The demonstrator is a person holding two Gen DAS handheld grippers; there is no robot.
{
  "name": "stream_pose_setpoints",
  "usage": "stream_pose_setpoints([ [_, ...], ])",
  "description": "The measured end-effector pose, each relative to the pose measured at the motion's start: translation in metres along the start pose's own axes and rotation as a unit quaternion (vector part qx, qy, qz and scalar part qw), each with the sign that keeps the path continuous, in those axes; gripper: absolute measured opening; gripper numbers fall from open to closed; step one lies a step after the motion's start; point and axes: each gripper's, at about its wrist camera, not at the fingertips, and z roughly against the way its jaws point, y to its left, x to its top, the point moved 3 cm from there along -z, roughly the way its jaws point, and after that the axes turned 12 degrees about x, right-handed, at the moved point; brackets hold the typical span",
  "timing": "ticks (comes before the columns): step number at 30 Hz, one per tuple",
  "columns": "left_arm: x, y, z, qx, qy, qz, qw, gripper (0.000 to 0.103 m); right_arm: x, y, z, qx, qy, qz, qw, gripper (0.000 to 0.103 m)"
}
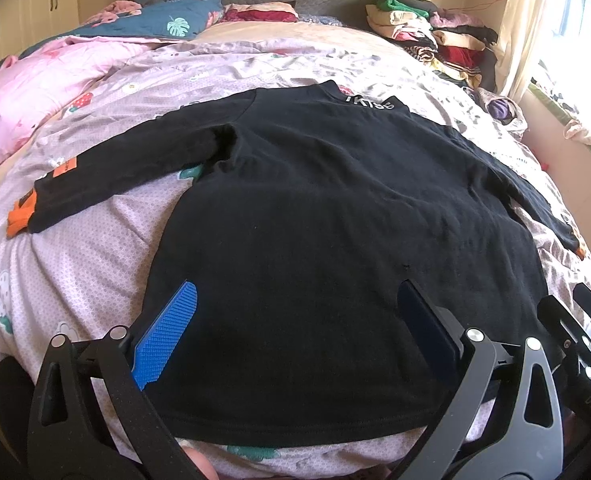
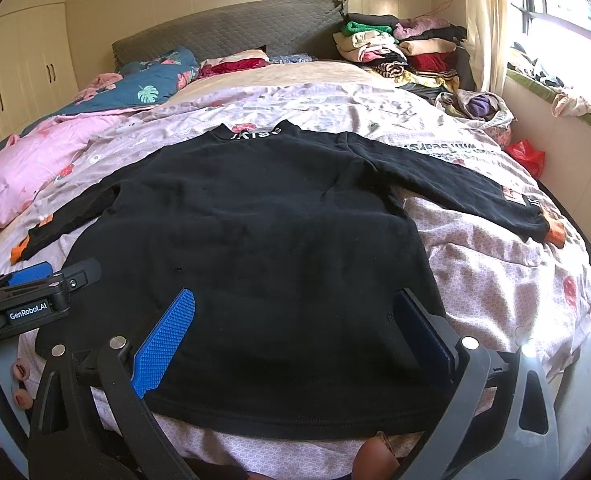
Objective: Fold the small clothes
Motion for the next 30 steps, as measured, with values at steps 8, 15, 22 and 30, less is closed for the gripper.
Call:
stream_pose_setpoints([
  [8,0.001,0.0,0.0,0.0,-0.001,0.0,1.0,0.094,0.0,0.0,0.001,0.001,0.001,0.0,1.0,0.099],
  [15,0.003,-0.003,-0.001,-0.002,-0.003,-0.001,1.0,0.095,0.0,0.0,0.0,0.002,0.001,0.0,1.0,0.099],
  [22,0.004,-0.005,-0.002,-0.003,-0.004,0.0,1.0,0.095,0.002,0.001,-0.003,0.004,0.003,0.0,1.0,0.099],
  [30,0.008,-0.012,-0.008,-0.006,0.0,0.006,1.0,0.095,0.005,0.0,-0.009,0.006,0.004,-0.005,1.0,0.099],
])
